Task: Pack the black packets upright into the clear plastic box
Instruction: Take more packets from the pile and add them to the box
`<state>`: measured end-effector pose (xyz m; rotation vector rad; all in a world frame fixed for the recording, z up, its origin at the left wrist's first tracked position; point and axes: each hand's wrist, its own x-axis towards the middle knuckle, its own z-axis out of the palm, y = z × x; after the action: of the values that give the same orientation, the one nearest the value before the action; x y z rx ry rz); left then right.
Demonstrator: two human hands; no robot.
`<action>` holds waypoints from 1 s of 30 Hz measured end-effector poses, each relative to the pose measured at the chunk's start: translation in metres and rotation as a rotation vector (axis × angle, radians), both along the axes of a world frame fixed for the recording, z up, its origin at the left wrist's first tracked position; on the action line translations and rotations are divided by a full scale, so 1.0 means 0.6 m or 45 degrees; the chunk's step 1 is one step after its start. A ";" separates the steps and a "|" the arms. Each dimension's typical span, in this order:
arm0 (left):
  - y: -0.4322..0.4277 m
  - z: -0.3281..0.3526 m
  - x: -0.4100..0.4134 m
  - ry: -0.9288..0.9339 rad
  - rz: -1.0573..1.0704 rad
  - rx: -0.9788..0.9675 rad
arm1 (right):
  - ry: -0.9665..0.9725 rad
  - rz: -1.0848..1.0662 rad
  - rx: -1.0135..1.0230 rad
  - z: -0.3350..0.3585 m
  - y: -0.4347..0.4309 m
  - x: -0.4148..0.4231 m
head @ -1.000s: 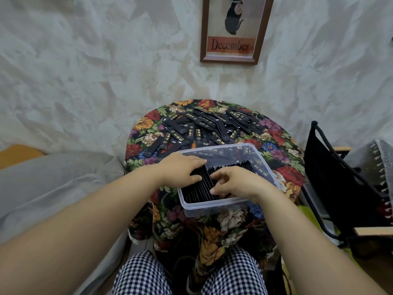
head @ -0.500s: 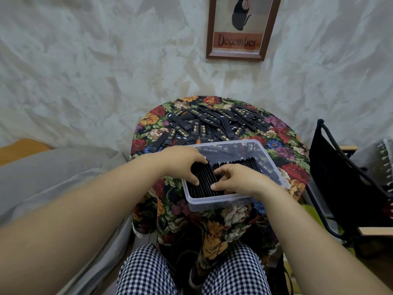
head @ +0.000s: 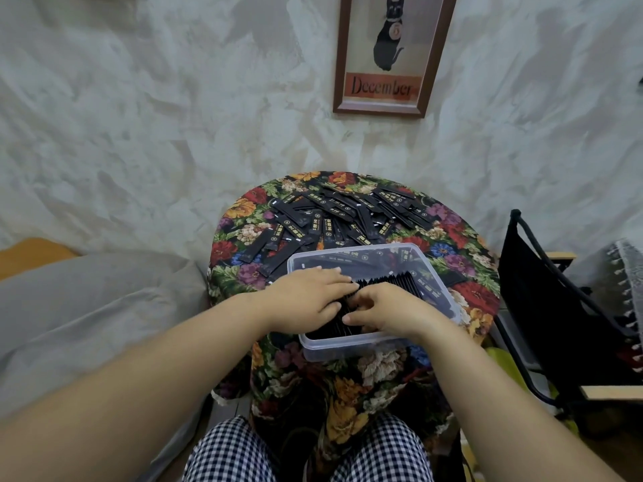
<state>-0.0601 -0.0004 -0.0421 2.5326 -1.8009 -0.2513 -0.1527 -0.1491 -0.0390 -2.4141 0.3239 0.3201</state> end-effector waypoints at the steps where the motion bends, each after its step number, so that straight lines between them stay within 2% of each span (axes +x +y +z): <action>1: 0.001 -0.002 0.002 0.003 0.014 0.001 | 0.002 0.005 -0.023 0.000 0.001 0.002; 5: -0.001 -0.008 0.010 -0.027 0.015 -0.001 | 0.024 0.040 -0.083 0.011 0.001 0.008; 9: -0.001 -0.016 0.011 -0.085 -0.006 -0.018 | 0.055 -0.030 0.046 0.043 -0.024 0.012; 11: 0.000 -0.019 0.013 -0.084 -0.008 -0.037 | -0.071 -0.142 0.127 0.064 -0.048 0.020; 14: 0.002 -0.022 0.014 -0.100 -0.029 -0.072 | -0.318 -0.313 0.096 0.086 -0.096 0.055; 17: 0.004 -0.026 0.015 -0.097 -0.032 -0.105 | -0.405 -0.368 -0.108 0.082 -0.145 0.115; 19: 0.005 -0.028 0.016 -0.076 -0.035 -0.131 | -0.353 -0.376 -0.184 0.074 -0.166 0.155; 22: 0.006 -0.032 0.017 -0.040 -0.032 -0.185 | -0.180 -0.454 -0.146 0.053 -0.182 0.215; 24: 0.007 -0.034 0.017 -0.031 -0.026 -0.226 | -0.093 -0.419 -0.242 0.040 -0.178 0.246; 30: 0.011 -0.040 0.017 -0.049 -0.001 -0.286 | 0.116 -0.356 -0.306 -0.002 -0.177 0.308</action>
<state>-0.0500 0.0059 -0.0661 2.3968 -1.7332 0.0012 0.0323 -0.2551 -0.0401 -2.5473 0.7716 0.2774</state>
